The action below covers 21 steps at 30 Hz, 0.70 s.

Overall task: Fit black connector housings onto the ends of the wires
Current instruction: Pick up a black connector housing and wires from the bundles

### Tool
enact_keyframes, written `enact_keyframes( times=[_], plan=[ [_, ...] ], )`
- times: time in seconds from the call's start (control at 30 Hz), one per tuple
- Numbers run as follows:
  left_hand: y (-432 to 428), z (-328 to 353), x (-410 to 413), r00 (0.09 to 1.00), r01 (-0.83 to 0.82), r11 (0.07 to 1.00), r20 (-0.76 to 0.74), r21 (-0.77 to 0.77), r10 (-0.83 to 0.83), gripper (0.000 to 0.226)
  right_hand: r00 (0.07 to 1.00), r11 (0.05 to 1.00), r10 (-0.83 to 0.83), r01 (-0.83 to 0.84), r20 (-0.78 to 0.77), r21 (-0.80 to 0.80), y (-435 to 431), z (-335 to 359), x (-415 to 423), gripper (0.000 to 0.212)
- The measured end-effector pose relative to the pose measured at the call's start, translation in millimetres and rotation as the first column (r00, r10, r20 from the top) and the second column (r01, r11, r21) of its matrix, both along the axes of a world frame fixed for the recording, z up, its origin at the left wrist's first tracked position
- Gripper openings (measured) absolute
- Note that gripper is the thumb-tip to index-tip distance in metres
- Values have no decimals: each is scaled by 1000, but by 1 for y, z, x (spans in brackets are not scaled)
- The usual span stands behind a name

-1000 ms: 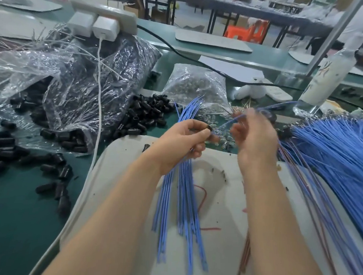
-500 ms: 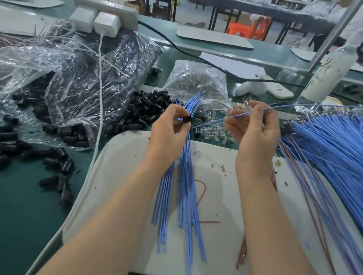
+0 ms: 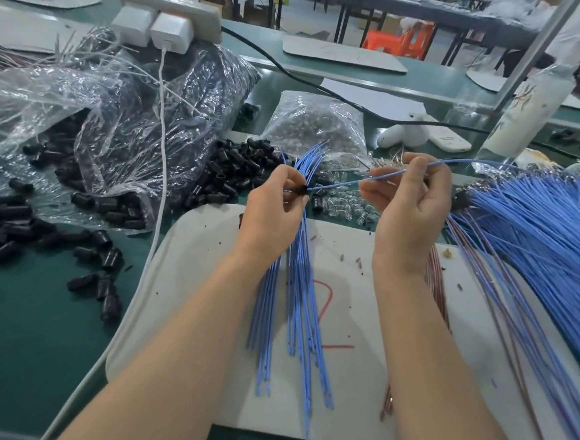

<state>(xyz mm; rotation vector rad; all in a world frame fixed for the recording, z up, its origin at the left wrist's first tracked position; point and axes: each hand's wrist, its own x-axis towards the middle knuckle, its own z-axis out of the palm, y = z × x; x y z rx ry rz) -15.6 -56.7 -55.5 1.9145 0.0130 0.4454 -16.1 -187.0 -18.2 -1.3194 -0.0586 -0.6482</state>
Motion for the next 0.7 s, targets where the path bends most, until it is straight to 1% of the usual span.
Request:
enact_keyframes(
  times=[0.2,0.27,0.37,0.43,0.53,0.6,0.7],
  plan=[
    [-2,0,-1,999,10,991,42,135,-16,15,1000,1000,-2,3,15,-20,-1,-2,2,15],
    [-2,1,-1,998,2,981,60,193,-14,14,1000,1000,16,-16,5,0,-2,-3,2,15],
    [-3,2,-2,995,-5,960,97,281,-23,11,991,988,123,-117,-49,103,-2,-3,4,13],
    [-4,2,-3,991,-1,952,128,308,-40,12,975,976,196,-184,-106,112,0,-5,6,13],
    [-7,4,-5,978,13,940,190,341,-83,13,948,968,253,-246,-193,59,5,-9,6,11],
    [-9,6,-7,968,11,933,230,360,-100,12,942,965,260,-263,-212,13,8,-10,4,11],
    [-13,10,-11,963,10,959,255,284,-85,12,958,955,178,-224,-225,-196,9,-12,4,13]
  ],
)
